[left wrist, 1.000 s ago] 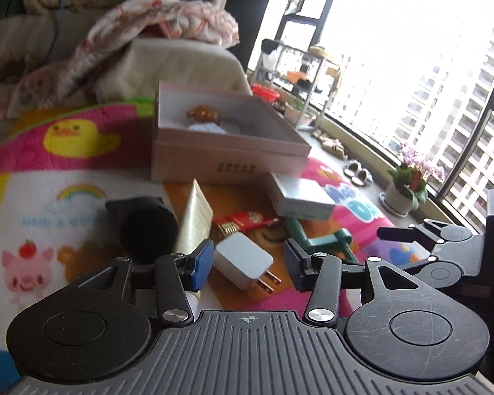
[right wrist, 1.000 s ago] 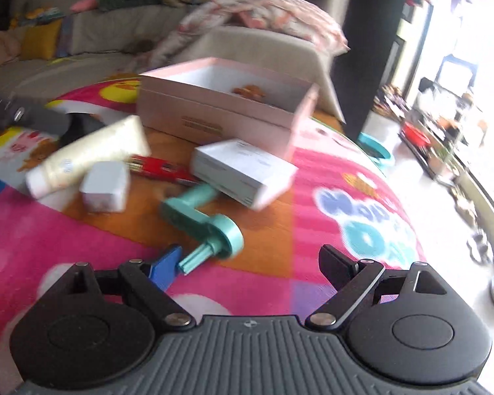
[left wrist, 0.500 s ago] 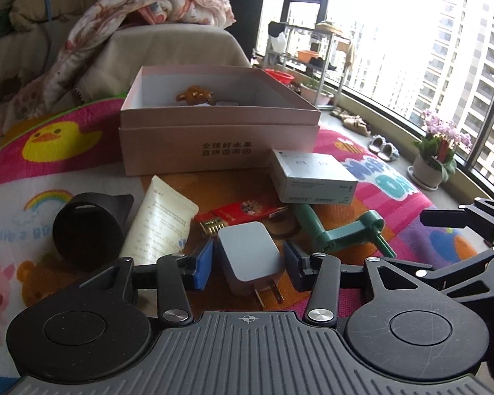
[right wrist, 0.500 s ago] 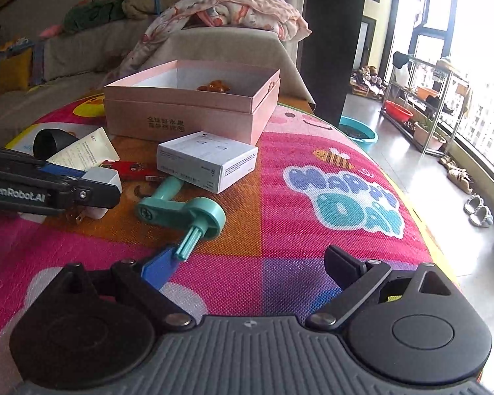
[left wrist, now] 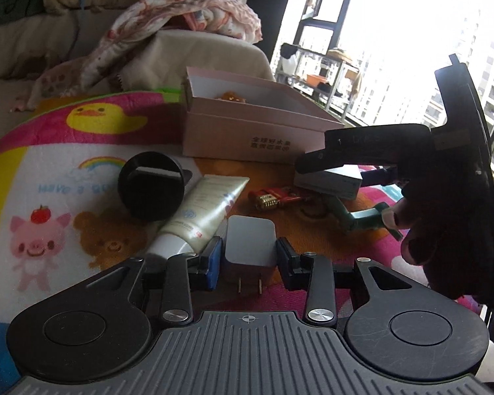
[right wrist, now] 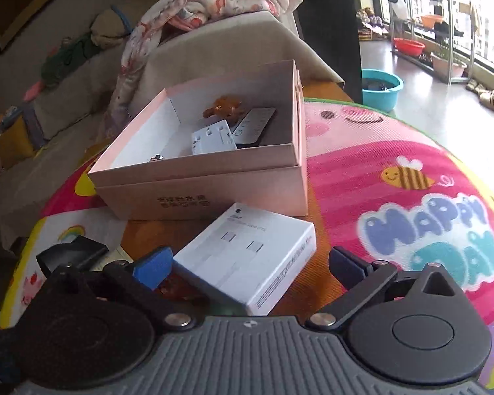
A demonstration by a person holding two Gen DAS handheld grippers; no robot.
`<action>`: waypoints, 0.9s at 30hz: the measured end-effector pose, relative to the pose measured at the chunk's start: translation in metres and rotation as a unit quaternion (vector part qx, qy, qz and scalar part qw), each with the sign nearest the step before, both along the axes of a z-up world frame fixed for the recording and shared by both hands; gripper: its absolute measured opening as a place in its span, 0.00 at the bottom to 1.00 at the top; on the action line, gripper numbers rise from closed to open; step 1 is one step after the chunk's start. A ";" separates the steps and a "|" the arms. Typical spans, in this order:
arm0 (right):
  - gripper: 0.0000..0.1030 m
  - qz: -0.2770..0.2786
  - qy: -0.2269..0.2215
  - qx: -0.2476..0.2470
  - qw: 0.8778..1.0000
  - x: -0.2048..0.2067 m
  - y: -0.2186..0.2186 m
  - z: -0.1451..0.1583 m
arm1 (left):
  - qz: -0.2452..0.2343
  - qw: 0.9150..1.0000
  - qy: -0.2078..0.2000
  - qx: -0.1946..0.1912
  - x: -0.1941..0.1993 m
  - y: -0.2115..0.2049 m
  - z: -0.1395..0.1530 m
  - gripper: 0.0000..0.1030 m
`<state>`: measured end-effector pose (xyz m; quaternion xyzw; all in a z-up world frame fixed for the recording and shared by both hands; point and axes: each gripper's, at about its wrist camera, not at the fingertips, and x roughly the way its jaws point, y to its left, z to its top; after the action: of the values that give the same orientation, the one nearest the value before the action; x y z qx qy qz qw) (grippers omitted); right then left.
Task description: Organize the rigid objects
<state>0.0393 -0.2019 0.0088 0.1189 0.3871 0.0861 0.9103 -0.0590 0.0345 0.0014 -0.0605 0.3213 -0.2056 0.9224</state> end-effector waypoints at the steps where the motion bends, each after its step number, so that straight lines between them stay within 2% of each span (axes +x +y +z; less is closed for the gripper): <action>1: 0.92 0.007 -0.005 -0.010 1.000 -0.002 0.006 0.001 | 0.000 1.000 0.000 -0.001 0.000 0.000 0.000 0.39; 6: 0.75 0.058 -0.035 -0.044 0.997 -0.022 0.018 0.011 | 0.000 1.000 0.002 -0.012 0.002 0.002 -0.001 0.39; 8: 0.72 0.073 -0.045 -0.059 0.995 -0.030 0.020 0.016 | 0.000 1.000 0.003 -0.016 0.002 0.003 -0.001 0.39; 14: 0.72 0.149 -0.056 -0.075 0.984 -0.068 0.023 0.024 | 0.002 1.000 0.006 -0.026 0.002 0.006 -0.003 0.39; 19: 0.72 0.238 -0.071 -0.099 0.964 -0.108 0.025 0.025 | 0.003 1.000 0.008 -0.028 0.003 0.007 -0.003 0.39; 21: 0.79 0.239 -0.078 -0.121 0.960 -0.117 0.021 0.026 | 0.003 1.000 0.007 -0.027 0.003 0.006 -0.003 0.39; 23: 0.85 0.217 -0.083 -0.140 0.963 -0.120 0.014 0.026 | 0.004 1.000 0.007 -0.024 0.003 0.005 -0.002 0.39; 27: 0.85 0.176 -0.077 -0.123 0.974 -0.115 -0.011 0.030 | 0.006 1.000 0.007 -0.020 0.002 0.003 -0.002 0.39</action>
<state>-0.0762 -0.2132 0.0388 -0.0707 0.3383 0.2062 0.9155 -0.0565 0.0378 -0.0007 -0.0820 0.3231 -0.2055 0.9201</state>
